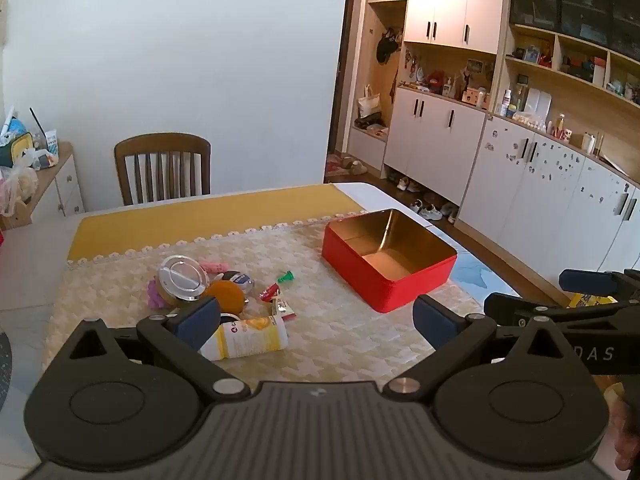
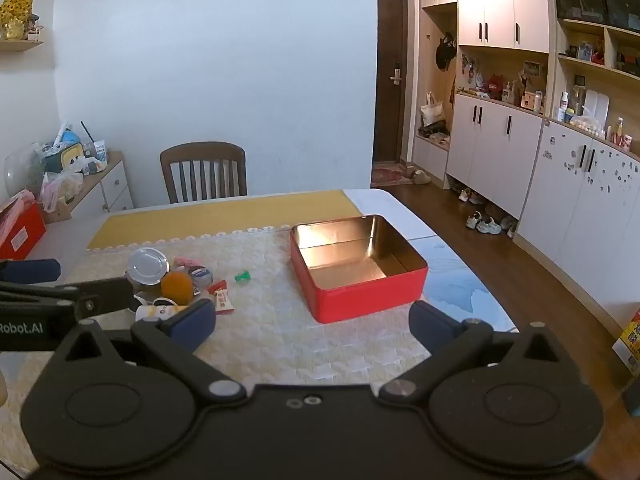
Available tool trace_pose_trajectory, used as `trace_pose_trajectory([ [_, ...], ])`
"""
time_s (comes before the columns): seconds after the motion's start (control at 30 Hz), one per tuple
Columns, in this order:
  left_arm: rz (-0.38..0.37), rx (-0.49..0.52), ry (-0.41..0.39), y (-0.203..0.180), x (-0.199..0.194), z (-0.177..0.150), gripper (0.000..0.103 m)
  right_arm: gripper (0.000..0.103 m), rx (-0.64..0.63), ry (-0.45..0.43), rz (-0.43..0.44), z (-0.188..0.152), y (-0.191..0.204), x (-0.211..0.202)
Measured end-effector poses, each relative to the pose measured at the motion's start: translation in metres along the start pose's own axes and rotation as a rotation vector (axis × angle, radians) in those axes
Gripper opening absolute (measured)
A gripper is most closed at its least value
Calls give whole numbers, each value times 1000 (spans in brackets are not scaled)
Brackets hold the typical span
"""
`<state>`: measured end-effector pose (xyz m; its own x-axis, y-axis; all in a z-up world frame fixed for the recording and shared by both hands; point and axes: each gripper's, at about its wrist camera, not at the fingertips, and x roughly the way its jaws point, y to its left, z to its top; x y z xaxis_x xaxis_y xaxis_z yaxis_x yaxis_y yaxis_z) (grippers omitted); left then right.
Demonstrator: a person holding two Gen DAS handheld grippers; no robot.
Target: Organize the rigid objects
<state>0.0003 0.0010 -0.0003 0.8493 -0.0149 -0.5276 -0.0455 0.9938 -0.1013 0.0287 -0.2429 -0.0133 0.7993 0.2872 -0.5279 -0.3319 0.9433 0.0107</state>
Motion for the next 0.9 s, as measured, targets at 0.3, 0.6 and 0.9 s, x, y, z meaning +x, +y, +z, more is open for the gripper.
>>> trace_pose_trajectory([
  [0.3, -3, -12, 6, -3, 4, -1, 103, 103, -4, -2, 3, 0, 0, -1],
  [0.6, -10, -29, -26, 1, -2, 1, 103, 103, -12, -7, -1, 1, -2, -5],
  [0.9, 4, -22, -33, -3, -5, 1, 103, 103, -6, -15, -3, -1, 2, -6],
])
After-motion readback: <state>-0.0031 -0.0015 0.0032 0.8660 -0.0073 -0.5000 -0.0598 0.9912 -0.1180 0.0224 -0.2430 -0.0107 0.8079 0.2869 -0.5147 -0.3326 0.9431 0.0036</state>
